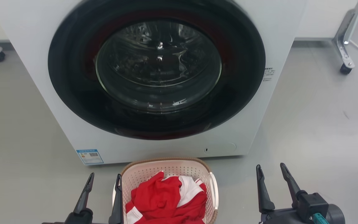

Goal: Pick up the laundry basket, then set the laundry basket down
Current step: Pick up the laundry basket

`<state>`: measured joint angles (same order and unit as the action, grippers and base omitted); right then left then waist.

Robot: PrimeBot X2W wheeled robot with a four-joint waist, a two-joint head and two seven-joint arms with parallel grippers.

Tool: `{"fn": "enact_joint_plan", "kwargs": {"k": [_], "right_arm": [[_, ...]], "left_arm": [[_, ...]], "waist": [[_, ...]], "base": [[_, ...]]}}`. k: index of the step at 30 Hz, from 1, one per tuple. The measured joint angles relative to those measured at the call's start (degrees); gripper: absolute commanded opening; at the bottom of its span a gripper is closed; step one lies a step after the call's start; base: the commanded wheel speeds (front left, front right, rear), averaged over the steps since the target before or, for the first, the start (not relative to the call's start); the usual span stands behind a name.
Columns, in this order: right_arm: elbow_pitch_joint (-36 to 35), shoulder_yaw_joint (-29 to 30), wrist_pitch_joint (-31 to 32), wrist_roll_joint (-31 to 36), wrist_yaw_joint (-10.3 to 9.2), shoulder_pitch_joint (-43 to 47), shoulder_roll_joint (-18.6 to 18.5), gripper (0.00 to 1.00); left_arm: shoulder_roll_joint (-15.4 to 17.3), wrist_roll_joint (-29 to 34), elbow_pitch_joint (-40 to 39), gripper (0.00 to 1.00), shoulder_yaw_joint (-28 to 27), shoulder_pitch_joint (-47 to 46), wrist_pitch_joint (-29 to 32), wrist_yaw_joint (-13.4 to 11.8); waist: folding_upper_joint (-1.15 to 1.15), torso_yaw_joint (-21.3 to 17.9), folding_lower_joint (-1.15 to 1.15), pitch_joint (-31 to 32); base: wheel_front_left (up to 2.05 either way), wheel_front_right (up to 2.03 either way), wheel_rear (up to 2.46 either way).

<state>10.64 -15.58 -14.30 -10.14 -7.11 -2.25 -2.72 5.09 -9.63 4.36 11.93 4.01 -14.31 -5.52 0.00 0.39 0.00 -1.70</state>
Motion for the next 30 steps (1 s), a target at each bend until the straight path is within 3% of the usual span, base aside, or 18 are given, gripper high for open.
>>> {"fn": "enact_joint_plan", "kwargs": {"k": [16,30], "right_arm": [[-0.47,3.52,-0.24,0.08,0.6,-9.87,-0.75,1.0],[5.46,5.35,-0.4,-0.36,1.43,-18.03,-1.47,1.0]], "left_arm": [[-0.86,0.24,2.37,1.0,0.35,-9.01,0.0,1.0],[-1.8,-0.99,10.45,1.0,0.19,-19.99,-0.01,1.54]], "waist": [[0.0,0.34,0.01,-12.09],[0.01,1.48,0.02,-23.9]], "base": [[0.0,0.0,0.0],[0.0,0.0,0.0]]}}
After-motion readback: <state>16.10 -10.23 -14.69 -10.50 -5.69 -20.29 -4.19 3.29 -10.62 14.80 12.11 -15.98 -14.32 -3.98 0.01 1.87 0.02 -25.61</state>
